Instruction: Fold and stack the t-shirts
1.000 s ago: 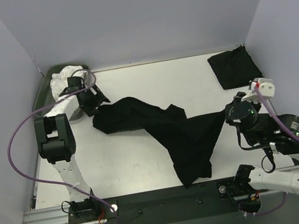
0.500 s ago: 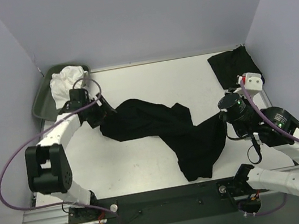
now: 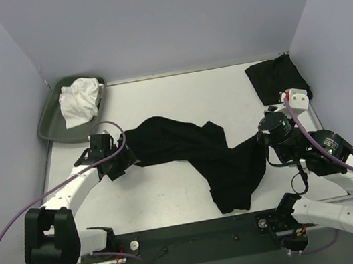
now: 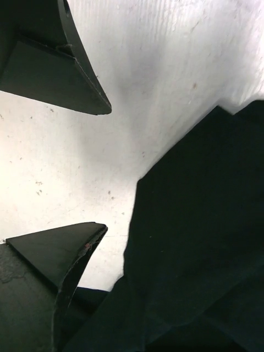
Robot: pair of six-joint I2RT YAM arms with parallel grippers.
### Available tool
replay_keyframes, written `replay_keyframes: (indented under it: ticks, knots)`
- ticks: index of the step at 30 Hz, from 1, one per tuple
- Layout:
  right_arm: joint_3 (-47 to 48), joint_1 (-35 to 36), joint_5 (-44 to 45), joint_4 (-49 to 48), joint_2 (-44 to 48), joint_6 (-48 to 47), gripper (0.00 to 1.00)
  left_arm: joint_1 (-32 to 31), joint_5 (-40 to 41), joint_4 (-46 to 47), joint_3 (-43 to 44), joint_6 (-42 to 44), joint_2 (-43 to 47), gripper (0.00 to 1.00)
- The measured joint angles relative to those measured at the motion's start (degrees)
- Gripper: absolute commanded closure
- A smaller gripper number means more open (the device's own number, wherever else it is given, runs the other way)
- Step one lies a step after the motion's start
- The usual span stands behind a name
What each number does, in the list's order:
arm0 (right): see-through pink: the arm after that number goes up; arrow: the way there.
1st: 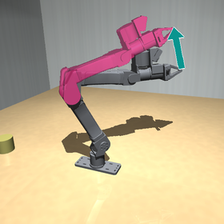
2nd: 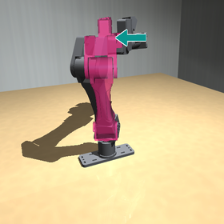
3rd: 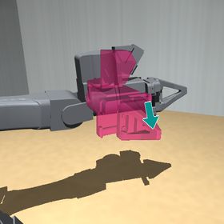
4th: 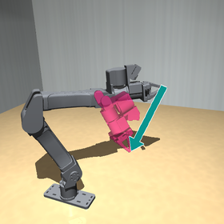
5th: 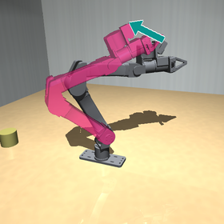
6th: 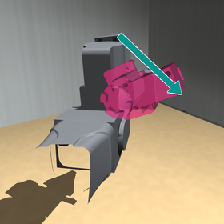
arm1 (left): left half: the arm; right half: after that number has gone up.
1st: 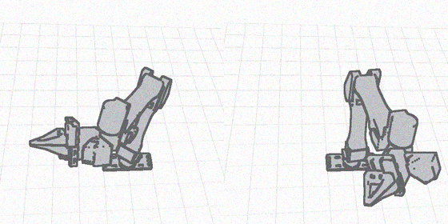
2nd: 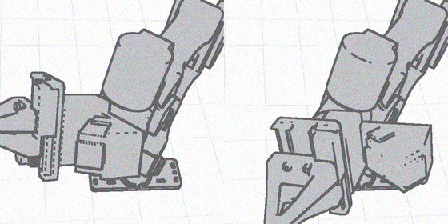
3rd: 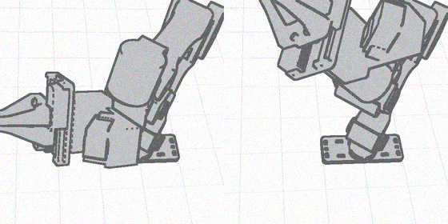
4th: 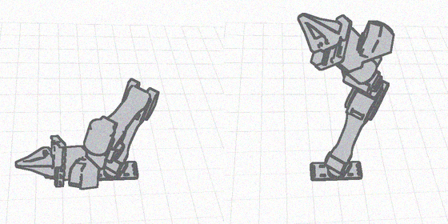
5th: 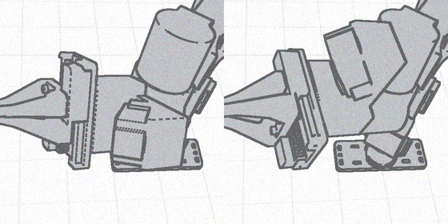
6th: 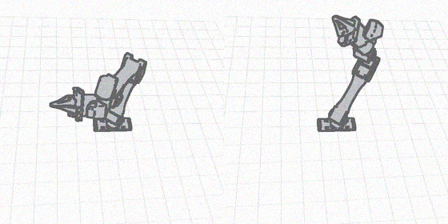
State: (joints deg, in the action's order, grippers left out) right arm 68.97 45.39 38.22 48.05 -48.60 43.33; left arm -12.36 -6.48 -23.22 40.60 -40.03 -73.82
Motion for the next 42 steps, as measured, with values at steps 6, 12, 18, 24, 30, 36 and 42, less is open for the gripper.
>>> replay_keyframes:
  ticks: [6,12,18,24,30,36,42]
  knots:
    - [-1.25,-0.02,-0.35,-0.72,0.98,-0.11,1.0,2.12,1.7,2.4,1.33,-0.37,-6.62,0.18]
    - [-1.86,-0.11,-0.59,-0.76,1.86,-0.2,1.0,3.43,1.99,6.64,3.39,-2.47,-12.98,0.31]
    - [-1.86,-0.42,-0.61,-0.76,1.9,-0.39,1.0,3.85,2.21,9.68,6.1,-4.31,-16.87,0.42]
    - [-1.99,-0.46,-0.61,-0.79,1.88,-0.63,1.0,3.98,3.72,11.19,7.32,-5.07,-19.52,0.83]
    - [-1.97,-0.61,-0.57,-0.96,1.6,-1.46,1.0,4.22,3.91,10.56,7.54,-4.92,-19.5,1.0]
    - [2.56,-2.01,-0.94,-1.2,-3.08,-4.33,1.0,4.96,1.09,1.73,13.25,-2.67,-8.72,1.0]
    - [11.82,-2.32,-3.56,-1.97,-5.77,-8.44,1.0,6.14,-2.38,-5.31,24.35,2.21,10.6,0.81]
